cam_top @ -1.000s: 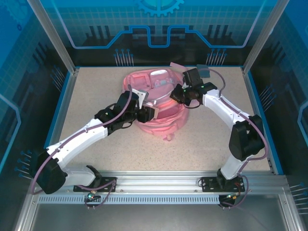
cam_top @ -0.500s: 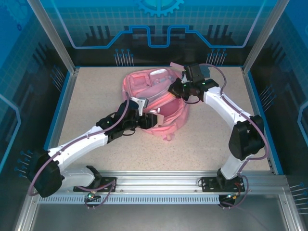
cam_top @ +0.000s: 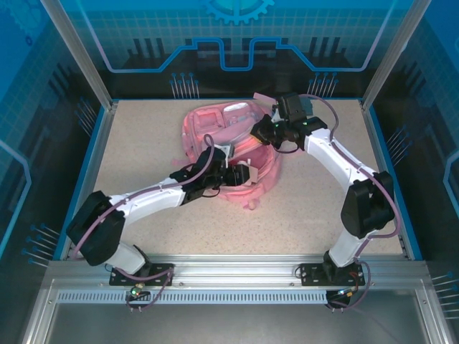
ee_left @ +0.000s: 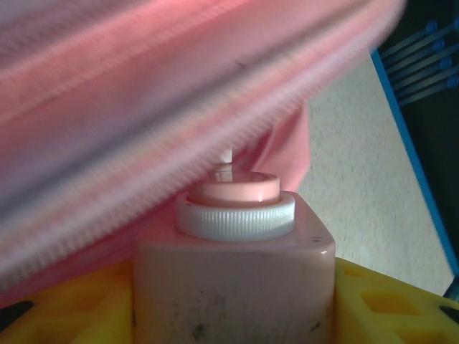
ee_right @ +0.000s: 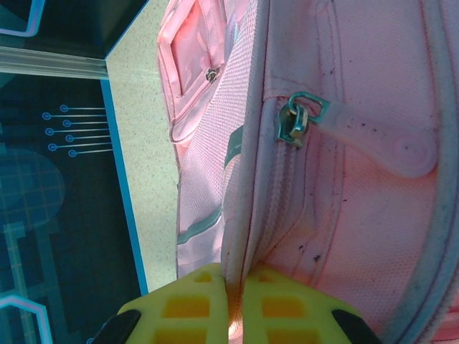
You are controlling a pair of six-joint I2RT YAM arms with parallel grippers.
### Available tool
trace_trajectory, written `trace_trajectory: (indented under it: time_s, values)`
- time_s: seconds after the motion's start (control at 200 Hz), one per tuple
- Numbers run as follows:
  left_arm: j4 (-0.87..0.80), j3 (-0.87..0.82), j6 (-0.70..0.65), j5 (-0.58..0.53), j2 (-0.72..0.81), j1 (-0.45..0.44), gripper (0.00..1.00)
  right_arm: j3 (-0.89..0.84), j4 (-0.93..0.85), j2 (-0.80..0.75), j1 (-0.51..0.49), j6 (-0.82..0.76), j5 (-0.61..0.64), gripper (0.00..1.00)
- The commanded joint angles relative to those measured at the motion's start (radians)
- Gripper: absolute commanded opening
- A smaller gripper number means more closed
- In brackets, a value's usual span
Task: Pack the student bag
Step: Place the loose stationery in the student bag.
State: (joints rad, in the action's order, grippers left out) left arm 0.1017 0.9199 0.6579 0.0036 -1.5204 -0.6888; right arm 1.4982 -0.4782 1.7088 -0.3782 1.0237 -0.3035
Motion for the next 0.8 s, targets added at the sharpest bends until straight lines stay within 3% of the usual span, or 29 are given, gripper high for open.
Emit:
trace_trajectory:
  time_s: [0.0, 0.165, 0.435, 0.575, 0.795]
  values:
    - [0.235, -0.014, 0.164, -0.078, -0.031, 0.045, 0.39, 0.031, 0.111, -0.038, 0.005, 0.003, -0.080, 0.10]
    - [0.389, -0.067, 0.283, -0.117, -0.076, 0.086, 0.39, 0.011, 0.124, -0.047, 0.005, 0.013, -0.088, 0.10]
    - [0.464, -0.144, 0.449, -0.347, -0.096, 0.094, 0.42, -0.038, 0.170, -0.060, 0.002, 0.050, -0.106, 0.10]
    - [0.537, -0.175, 0.452, -0.441, -0.100, 0.097, 0.45, -0.048, 0.176, -0.066, 0.002, 0.057, -0.117, 0.10]
    - [0.650, -0.149, 0.512, -0.365, -0.192, 0.139, 0.54, -0.069, 0.194, -0.084, 0.001, 0.071, -0.129, 0.10]
